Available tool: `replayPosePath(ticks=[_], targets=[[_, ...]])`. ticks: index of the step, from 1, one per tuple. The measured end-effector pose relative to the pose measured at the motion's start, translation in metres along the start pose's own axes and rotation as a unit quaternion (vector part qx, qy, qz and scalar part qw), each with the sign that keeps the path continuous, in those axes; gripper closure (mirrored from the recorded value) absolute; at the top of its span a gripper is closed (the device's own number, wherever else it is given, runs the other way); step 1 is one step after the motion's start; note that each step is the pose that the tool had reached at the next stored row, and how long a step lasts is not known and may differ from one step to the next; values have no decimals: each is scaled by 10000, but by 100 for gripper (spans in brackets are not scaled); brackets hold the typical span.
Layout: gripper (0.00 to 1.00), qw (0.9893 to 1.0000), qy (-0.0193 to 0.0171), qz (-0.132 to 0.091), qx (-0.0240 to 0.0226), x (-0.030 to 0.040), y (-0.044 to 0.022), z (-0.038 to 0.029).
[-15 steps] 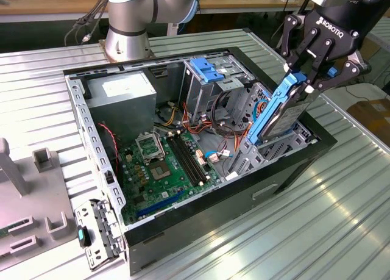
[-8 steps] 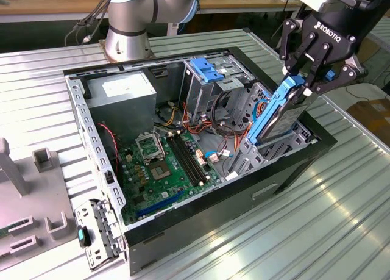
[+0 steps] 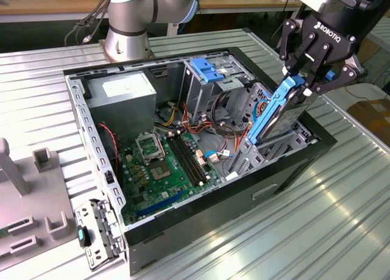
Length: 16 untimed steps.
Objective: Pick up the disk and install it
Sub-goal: 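Insert the disk into the insertion slot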
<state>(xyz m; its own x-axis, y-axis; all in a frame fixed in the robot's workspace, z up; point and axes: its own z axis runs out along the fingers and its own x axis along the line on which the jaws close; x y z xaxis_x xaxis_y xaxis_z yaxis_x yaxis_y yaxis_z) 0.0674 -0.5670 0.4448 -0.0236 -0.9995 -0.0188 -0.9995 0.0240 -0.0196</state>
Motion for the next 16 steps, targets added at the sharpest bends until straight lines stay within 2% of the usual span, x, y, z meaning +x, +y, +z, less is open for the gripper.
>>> replayPosePath(ticks=[2, 3, 7, 8, 10, 11, 12, 13, 15, 16], targets=[[62, 10000, 0, 0, 0, 0, 0, 0], [55, 10000, 0, 0, 0, 0, 0, 1], [55, 10000, 0, 0, 0, 0, -1, 4], [64, 10000, -2, -1, 0, 0, -10, 17], [64, 10000, 0, 0, -1, 2, -18, 52], [76, 10000, 1, 0, 0, 2, -22, 70], [76, 10000, 0, 0, 0, 3, -27, 90], [88, 10000, 0, 1, 0, 2, -56, 126], [89, 10000, 0, 1, -1, 2, -120, 165], [89, 10000, 0, 0, -1, 1, -174, 198]])
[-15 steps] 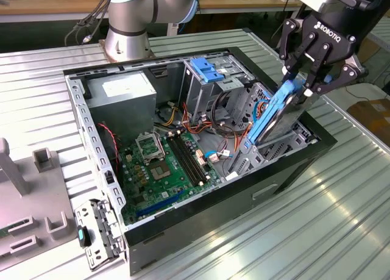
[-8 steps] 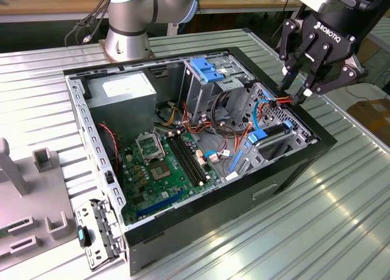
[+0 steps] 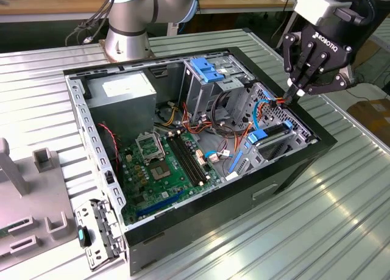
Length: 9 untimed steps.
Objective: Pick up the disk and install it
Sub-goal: 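Insert the disk into the insertion slot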
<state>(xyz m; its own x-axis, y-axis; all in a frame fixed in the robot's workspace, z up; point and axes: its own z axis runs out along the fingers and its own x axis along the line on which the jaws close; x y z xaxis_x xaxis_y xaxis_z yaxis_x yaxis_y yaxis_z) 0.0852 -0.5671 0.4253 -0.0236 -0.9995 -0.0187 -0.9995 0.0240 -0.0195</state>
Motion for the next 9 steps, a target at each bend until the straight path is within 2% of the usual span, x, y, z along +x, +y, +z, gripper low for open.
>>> replayPosePath(ticks=[4, 6, 9], targets=[[89, 10000, -5, 0, 0, 4, -16, 101], [89, 10000, -8, 0, 0, 4, -16, 132], [89, 10000, -8, 0, 0, 5, -16, 143]])
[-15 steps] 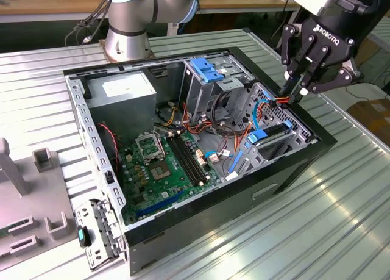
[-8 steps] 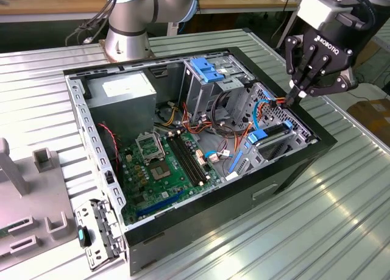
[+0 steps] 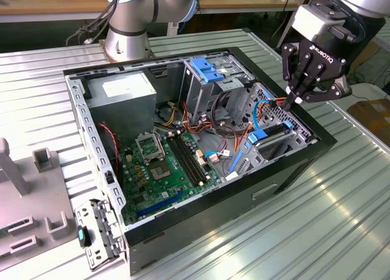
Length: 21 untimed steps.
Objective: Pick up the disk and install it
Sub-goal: 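Insert the disk into the insertion slot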
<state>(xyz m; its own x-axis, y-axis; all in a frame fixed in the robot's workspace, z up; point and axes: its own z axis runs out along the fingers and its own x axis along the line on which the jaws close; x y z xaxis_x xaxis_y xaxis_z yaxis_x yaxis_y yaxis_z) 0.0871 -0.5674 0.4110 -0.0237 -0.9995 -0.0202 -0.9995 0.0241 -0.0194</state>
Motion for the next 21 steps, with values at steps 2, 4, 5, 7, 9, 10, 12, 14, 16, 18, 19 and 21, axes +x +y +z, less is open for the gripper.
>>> replayPosePath(ticks=[2, 4, 5, 7, 9, 10, 12, 14, 16, 18, 19, 21], targets=[[89, 10000, -1, 0, 0, 0, 0, 4], [89, 10000, -1, 0, 0, 0, 0, 6], [89, 10000, -1, 0, 0, 0, 0, 6], [89, 10000, -1, 0, 0, 0, 0, 7], [89, 10000, -1, 0, 0, 0, 0, 7], [89, 10000, -1, 0, 0, 0, 0, 8], [89, 10000, -1, 0, 0, 0, 0, 10], [89, 10000, -2, 0, 0, 0, 0, 13], [89, 10000, -1, 0, 0, 4, -1, 180], [89, 10000, 0, 0, 0, 7, -5, 346], [89, 10000, 1, 0, 0, 7, -7, 367], [89, 10000, 0, 0, 0, 8, -9, 422]])
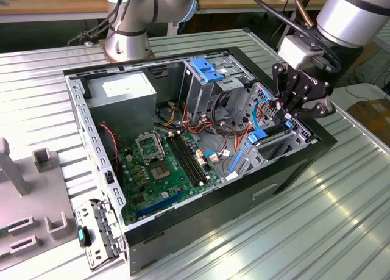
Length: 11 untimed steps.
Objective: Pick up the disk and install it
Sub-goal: 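Insert the disk into the insertion slot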
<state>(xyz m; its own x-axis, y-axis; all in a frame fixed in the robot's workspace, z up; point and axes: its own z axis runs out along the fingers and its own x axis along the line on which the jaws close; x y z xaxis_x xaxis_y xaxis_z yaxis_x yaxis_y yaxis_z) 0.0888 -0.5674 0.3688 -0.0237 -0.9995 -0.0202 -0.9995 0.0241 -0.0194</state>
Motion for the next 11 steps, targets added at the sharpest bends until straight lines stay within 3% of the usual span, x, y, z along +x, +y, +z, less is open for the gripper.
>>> replayPosePath(ticks=[3, 11], targets=[[89, 10000, 0, 0, 0, 3, 1, 120], [89, 10000, -1, -1, 0, 7, 4, 320]])
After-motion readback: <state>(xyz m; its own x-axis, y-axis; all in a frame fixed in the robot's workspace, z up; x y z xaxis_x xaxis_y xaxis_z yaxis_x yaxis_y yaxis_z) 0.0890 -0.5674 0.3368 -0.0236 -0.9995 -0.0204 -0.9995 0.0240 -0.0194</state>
